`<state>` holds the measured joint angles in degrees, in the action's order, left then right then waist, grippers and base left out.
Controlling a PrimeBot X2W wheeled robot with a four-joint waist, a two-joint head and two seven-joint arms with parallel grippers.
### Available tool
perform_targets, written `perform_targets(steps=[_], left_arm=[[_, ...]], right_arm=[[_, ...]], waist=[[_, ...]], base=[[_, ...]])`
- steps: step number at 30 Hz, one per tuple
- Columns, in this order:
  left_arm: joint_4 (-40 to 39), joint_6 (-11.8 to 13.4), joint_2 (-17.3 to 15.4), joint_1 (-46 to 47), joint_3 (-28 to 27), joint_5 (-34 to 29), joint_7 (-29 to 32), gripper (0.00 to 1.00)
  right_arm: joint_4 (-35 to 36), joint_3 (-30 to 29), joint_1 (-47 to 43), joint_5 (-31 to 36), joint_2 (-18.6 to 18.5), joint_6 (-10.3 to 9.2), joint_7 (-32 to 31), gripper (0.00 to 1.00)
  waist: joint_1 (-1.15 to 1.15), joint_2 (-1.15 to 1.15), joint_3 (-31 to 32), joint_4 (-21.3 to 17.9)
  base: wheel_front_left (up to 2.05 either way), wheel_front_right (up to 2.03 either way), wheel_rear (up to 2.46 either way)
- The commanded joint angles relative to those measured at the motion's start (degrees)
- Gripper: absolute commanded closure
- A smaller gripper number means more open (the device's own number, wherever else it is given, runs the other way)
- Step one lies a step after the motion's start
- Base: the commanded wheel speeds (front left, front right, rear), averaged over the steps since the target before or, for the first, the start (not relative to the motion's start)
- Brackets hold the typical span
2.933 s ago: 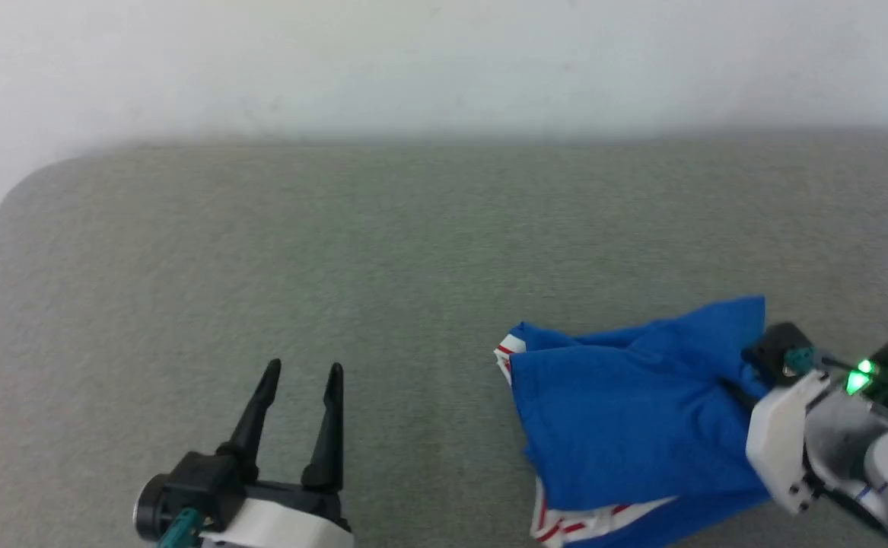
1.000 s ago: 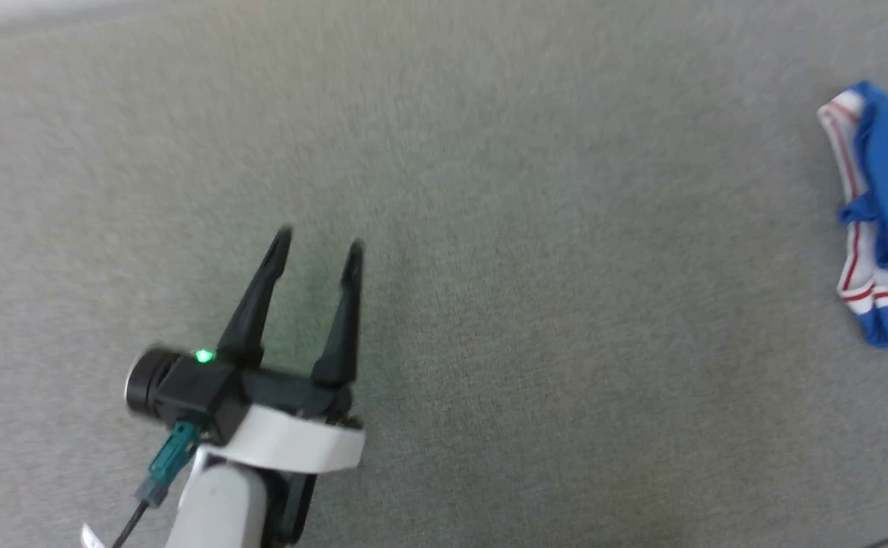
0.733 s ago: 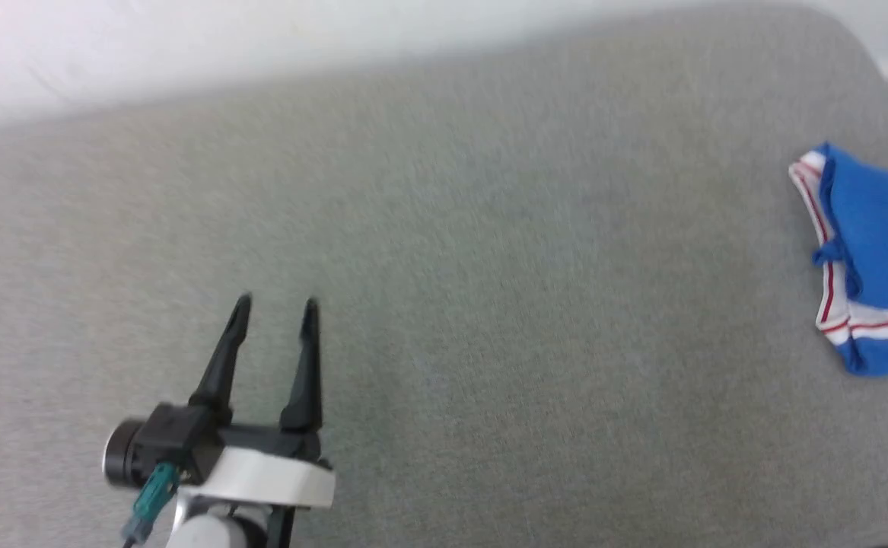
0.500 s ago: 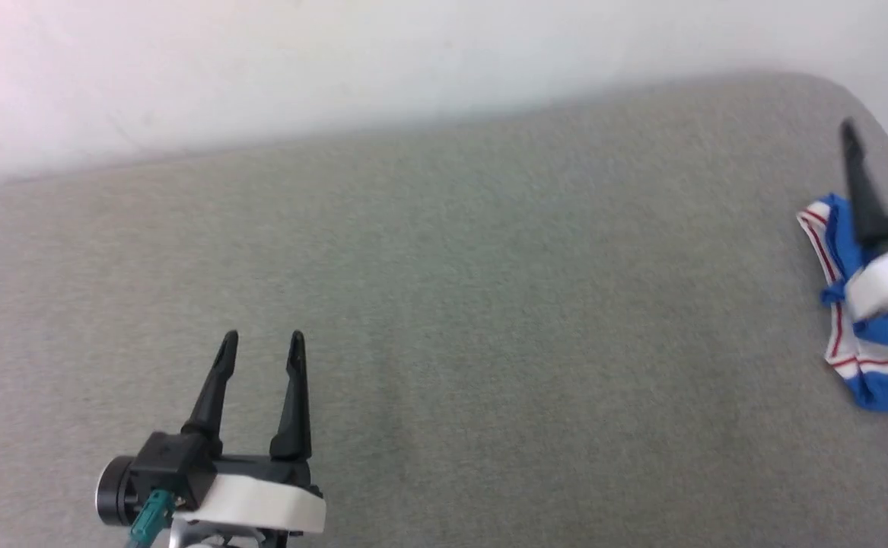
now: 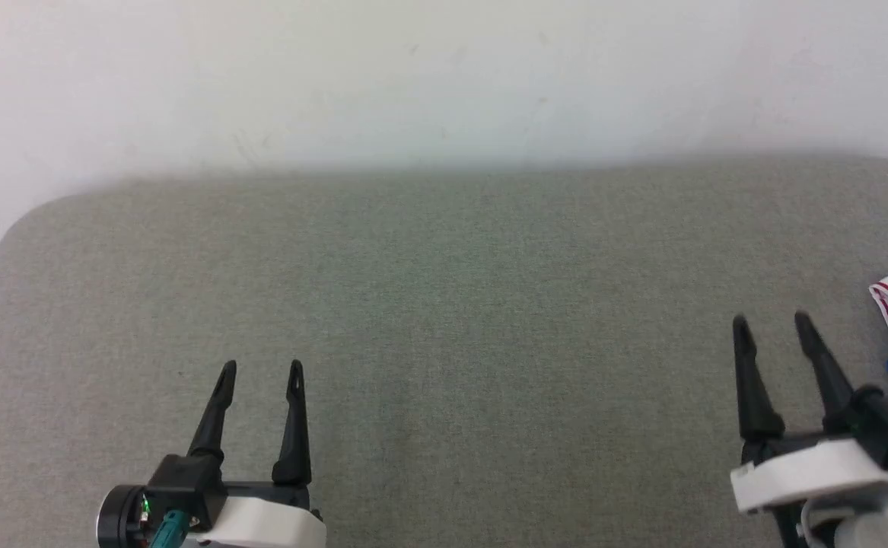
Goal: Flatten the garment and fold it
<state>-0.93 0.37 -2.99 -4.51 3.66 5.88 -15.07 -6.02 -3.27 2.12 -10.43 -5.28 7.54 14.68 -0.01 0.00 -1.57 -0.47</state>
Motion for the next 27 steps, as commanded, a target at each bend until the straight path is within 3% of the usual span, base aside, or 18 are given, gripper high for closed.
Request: perform_targets(steps=[1, 12, 24, 25, 27], left_arm=[[0.17, 0.75, 0.11, -0.66, 0.06, -0.34, 0.07, 0.0], [3.4, 2.53, 0.11, -1.64, -0.09, 0.9, 0.07, 0.0], [3.09, 1.81, 0.11, -1.28, -0.34, 2.27, 0.07, 0.0], [3.25, 1.95, 0.0, -1.43, -0.12, 2.02, 0.03, 1.0], [3.28, 1.95, -0.01, -1.42, -0.05, 2.01, 0.05, 1.0]], right_arm=[[0.22, -0.03, -2.19, 0.64, 0.72, -0.05, 0.25, 0.0], [0.8, 0.68, -6.64, 2.29, 2.36, -0.05, 0.3, 0.0], [1.25, 0.74, -6.28, 1.29, 2.39, -0.05, 0.31, 0.0], [0.97, 0.73, -6.06, 1.58, 2.16, 0.0, -0.01, 1.0], [0.96, 0.68, -6.05, 1.59, 2.13, 0.0, -0.06, 1.0]], waist=[[0.01, 0.0, 1.07, 1.25], [0.01, 0.0, 0.63, 1.83], [0.01, 0.0, 0.14, 1.98], [0.01, 0.0, 0.16, 1.97], [0.01, 0.0, 0.16, 1.97]], base=[[0.0, 0.0, 0.0], [0.0, 0.0, 0.0], [0.0, 0.0, 0.0], [0.0, 0.0, 0.0], [0.0, 0.0, 0.0]])
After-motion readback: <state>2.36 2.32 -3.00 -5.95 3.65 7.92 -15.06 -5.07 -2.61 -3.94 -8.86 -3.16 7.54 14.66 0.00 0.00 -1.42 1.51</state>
